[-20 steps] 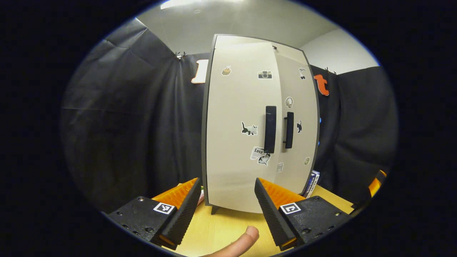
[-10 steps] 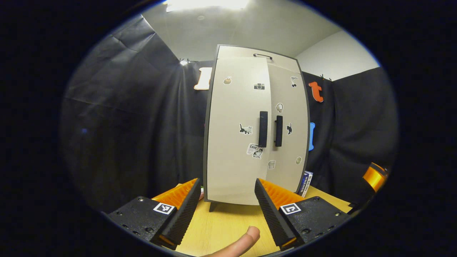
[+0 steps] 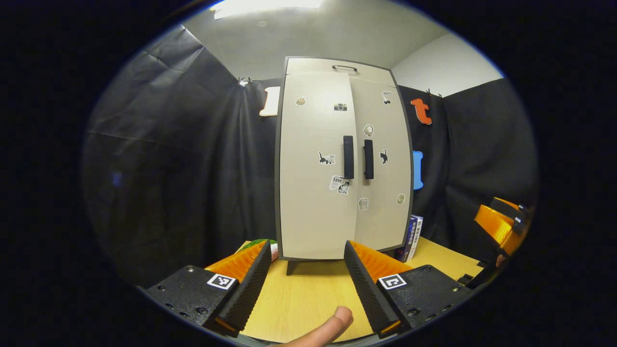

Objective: Grab one shoe with the right hand and put it into the shoe cabinet, grab the other shoe with the left hand and put it into the shoe cabinet; then close the right door with the right hand and the left door with the left hand.

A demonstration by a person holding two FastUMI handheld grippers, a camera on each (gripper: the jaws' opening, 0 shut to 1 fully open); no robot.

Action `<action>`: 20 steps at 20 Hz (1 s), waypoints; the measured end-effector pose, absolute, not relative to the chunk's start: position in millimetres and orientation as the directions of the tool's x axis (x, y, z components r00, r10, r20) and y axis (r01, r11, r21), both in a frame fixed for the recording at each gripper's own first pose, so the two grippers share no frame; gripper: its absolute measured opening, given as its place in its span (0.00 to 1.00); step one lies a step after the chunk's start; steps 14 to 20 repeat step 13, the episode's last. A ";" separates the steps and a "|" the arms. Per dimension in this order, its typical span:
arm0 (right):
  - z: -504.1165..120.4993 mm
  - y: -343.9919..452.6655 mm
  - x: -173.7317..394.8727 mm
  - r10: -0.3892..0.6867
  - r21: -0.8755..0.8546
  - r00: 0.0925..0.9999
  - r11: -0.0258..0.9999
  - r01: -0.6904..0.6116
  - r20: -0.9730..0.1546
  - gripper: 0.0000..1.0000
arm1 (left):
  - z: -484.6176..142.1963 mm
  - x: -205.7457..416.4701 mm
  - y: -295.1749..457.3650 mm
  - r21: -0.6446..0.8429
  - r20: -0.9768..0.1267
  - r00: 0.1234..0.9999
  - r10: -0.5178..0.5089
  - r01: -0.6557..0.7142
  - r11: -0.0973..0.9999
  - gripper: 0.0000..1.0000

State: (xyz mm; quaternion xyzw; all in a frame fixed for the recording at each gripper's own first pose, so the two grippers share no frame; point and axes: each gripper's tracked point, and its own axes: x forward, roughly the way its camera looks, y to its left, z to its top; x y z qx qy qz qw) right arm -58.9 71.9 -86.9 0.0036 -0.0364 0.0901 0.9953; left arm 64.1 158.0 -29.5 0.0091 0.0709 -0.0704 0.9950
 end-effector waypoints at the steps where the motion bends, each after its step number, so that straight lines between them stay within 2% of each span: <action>1: -91.2 71.8 -56.8 0.175 -0.011 0.982 0.984 -0.175 0.066 0.94 | -31.2 64.7 157.4 0.002 -0.154 0.979 -0.136 0.138 0.990 0.92; 5: -104.2 57.4 -48.6 0.135 -0.010 0.990 0.991 -0.135 0.036 0.96 | -34.3 67.1 157.5 0.002 -0.176 0.977 -0.121 0.123 0.992 0.93; 9: -101.9 45.7 -45.1 0.093 0.031 0.995 0.995 -0.094 0.034 0.94 | -34.4 68.5 153.9 -0.013 -0.182 0.976 -0.119 0.119 0.993 0.93; 11: -99.3 52.6 -45.1 0.106 0.052 0.994 0.993 -0.108 0.037 0.94 | -35.0 68.7 150.9 -0.011 -0.186 0.975 -0.125 0.125 0.992 0.90; 12: -98.9 55.0 -45.8 0.113 0.056 0.993 0.992 -0.115 0.037 0.94 | -34.3 69.2 150.0 -0.009 -0.182 0.975 -0.127 0.127 0.992 0.93; 20: -99.8 57.0 -45.3 0.117 0.053 0.992 0.991 -0.119 0.036 0.94 | -34.6 68.9 150.3 -0.004 -0.183 0.975 -0.129 0.131 0.991 0.92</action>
